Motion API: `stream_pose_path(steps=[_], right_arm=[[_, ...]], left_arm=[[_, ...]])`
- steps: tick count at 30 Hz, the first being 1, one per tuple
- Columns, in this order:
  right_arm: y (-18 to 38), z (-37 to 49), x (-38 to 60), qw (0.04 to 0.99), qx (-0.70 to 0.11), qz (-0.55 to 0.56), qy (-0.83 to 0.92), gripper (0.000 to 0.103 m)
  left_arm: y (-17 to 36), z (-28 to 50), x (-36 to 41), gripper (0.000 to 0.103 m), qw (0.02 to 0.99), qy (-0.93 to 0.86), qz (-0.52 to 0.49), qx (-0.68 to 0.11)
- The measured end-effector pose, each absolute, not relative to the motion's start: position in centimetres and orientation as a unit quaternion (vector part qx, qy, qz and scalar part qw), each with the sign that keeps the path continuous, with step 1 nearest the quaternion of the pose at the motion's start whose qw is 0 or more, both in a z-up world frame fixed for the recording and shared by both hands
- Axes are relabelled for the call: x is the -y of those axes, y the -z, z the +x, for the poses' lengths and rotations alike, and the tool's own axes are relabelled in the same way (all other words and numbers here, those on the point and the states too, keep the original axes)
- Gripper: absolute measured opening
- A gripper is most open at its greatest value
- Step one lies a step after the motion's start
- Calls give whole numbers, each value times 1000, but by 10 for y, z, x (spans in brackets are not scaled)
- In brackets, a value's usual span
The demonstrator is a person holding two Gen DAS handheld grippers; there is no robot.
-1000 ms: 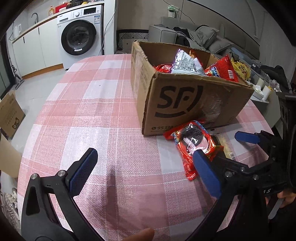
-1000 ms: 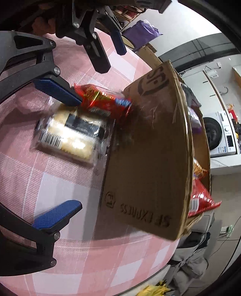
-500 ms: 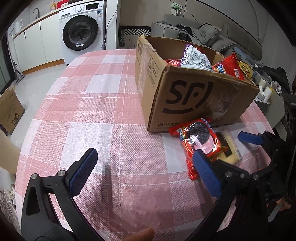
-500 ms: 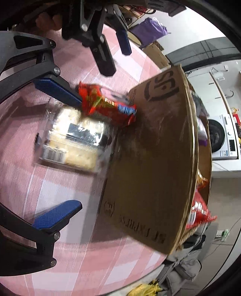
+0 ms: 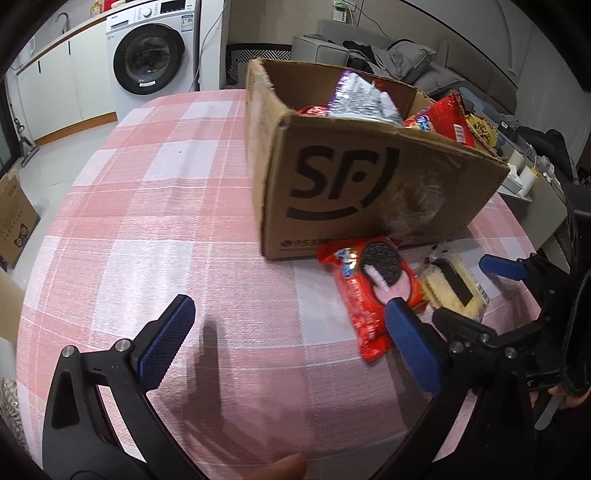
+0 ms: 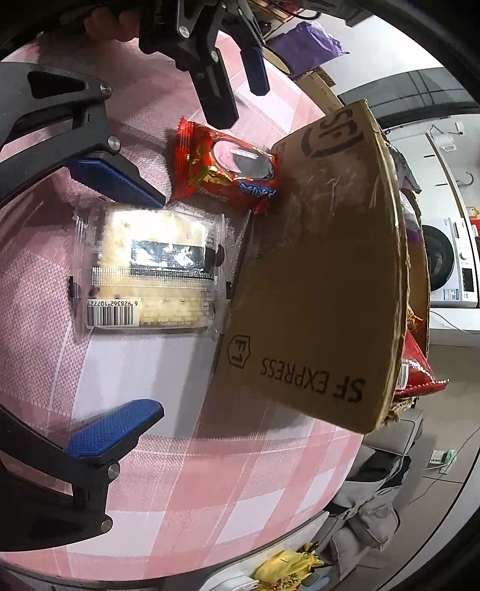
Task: Organize snacks
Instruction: 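Move both open grippers over the red Oreo packet and clear cracker packet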
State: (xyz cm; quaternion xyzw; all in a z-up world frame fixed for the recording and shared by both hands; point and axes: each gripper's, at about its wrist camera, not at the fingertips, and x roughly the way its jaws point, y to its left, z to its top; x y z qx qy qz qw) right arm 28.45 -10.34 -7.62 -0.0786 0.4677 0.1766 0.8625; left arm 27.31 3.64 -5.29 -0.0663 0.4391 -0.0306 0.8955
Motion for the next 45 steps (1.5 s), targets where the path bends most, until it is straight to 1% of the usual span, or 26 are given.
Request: stream_pose_path(steps=[16, 20, 31, 45], right_arm=[[76, 270, 131, 869, -461, -73, -164, 102], [75, 264, 132, 869, -459, -71, -169, 97], [72, 263, 133, 871, -456, -69, -172, 97], [71, 262, 136, 870, -454, -68, -178, 95]], left_arm=[[55, 293, 3, 103, 891, 30, -46, -451], [55, 298, 9, 102, 891, 24, -41, -452], [51, 312, 24, 103, 891, 10, -38, -451], [54, 307, 4, 102, 888, 17, -40, -458]])
